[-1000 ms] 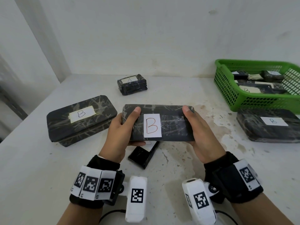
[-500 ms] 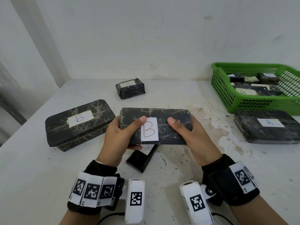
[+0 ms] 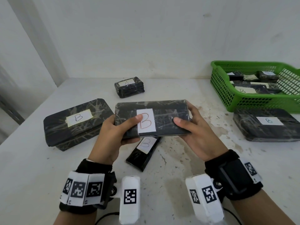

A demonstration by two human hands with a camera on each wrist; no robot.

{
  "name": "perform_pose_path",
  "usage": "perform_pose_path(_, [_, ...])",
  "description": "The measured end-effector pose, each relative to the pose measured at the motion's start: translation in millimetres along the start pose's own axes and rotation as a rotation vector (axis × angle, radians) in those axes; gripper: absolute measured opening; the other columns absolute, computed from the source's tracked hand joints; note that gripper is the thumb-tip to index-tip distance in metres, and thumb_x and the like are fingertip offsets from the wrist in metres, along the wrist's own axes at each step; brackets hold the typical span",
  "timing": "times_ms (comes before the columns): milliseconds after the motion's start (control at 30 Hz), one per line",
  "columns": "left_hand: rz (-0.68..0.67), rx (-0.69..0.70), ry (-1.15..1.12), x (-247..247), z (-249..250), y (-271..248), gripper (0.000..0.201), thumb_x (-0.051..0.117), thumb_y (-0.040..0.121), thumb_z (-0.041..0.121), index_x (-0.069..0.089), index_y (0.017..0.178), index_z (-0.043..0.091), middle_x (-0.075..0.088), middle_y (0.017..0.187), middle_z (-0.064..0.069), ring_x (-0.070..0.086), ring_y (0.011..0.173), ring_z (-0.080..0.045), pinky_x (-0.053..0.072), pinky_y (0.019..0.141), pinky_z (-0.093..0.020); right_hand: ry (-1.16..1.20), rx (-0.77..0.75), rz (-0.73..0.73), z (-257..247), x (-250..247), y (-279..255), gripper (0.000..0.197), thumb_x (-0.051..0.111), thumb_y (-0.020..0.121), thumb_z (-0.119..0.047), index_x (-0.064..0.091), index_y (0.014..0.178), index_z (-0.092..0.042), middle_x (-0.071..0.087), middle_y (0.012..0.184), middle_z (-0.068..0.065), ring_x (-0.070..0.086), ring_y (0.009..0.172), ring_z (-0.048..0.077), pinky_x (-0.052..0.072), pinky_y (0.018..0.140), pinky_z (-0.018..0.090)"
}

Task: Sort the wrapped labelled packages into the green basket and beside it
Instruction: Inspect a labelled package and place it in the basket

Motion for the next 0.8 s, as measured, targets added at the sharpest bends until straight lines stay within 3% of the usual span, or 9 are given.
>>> perform_pose_path(100, [-0.038,0.038,-0.050,0,5,1,0.050,0.084,0.065,0.017,0.064,0.109,0.003,0.077,0.093,-0.006,0.073,0.082,-0.018,0.059,0.066,-0.028,0.029,-0.065,0.012,-4,1,-1,0.061,0.061,0.083,-0.012,0.044,0.141,-0.012,0.069,0.120,0.009,0.067,0.107,0.022,0.057,0.086,0.031])
perform_pose_path(167, [-0.064,0.074,-0.060,1,8,0,0.039,0.079,0.072,0.012,0.065,0.107,0.004,0.076,0.098,-0.008,0.073,0.087,-0.019,0.059,0.070,-0.030,0.049,-0.091,0.003,-8,1,-2,0.056,0.060,0.087,-0.015,0.045,0.141,-0.011,0.067,0.125,0.009,0.065,0.113,0.024,0.055,0.093,0.034])
perform_pose_path(300, [-0.066,0.117,-0.086,0,11,-1,0.033,0.076,0.075,0.012,0.065,0.106,0.008,0.076,0.098,-0.006,0.072,0.086,-0.017,0.059,0.071,-0.030,0.053,-0.114,-0.073,-12,6,-3,0.075,0.074,0.082,-0.012,0.038,0.148,-0.011,0.054,0.141,0.017,0.054,0.129,0.032,0.047,0.106,0.041])
perform_pose_path(400, [-0.090,0.135,-0.101,-1,11,-1,0.035,0.072,0.076,0.016,0.064,0.109,0.011,0.075,0.100,-0.005,0.071,0.089,-0.018,0.059,0.074,-0.031,0.049,-0.146,-0.071,-14,6,-4,0.083,0.071,0.080,-0.001,0.032,0.152,-0.016,0.052,0.144,0.014,0.052,0.132,0.030,0.044,0.108,0.042])
perform_pose_path(533, [-0.132,0.148,-0.099,2,11,0,0.042,0.076,0.070,0.022,0.063,0.109,0.013,0.075,0.100,-0.004,0.072,0.088,-0.017,0.059,0.074,-0.030,0.031,-0.192,-0.076,-19,6,-3,0.076,0.063,0.086,0.001,0.030,0.153,-0.015,0.050,0.146,0.015,0.050,0.133,0.031,0.044,0.108,0.041])
perform_pose_path(667, [-0.133,0.159,-0.093,3,10,1,0.033,0.066,0.076,0.015,0.063,0.108,0.011,0.076,0.097,-0.004,0.072,0.082,-0.015,0.059,0.072,-0.029,0.042,-0.175,-0.133,-20,6,-3,0.086,0.073,0.083,-0.008,0.026,0.154,-0.016,0.047,0.149,0.016,0.047,0.136,0.032,0.041,0.111,0.044])
perform_pose_path(733, [-0.143,0.157,-0.107,1,11,1,0.039,0.074,0.072,0.017,0.062,0.109,0.011,0.075,0.098,-0.005,0.072,0.082,-0.016,0.059,0.073,-0.031,0.013,-0.193,-0.124,-21,6,-4,0.082,0.066,0.086,0.002,0.025,0.155,-0.017,0.048,0.147,0.015,0.048,0.135,0.031,0.041,0.111,0.044])
perform_pose_path(800, [-0.161,0.139,-0.125,1,13,1,0.052,0.077,0.064,0.027,0.062,0.112,0.012,0.075,0.101,-0.006,0.072,0.087,-0.018,0.059,0.075,-0.032,-0.001,-0.214,-0.113,-21,8,-5,0.084,0.068,0.083,-0.001,0.027,0.154,-0.017,0.051,0.145,0.015,0.050,0.133,0.030,0.041,0.110,0.045])
Point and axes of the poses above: each hand's wrist, its own y-axis towards the middle knuckle, its own x-axis out of the palm, z = x × y, the point moved 7 cm from there along y, towards the middle knuckle
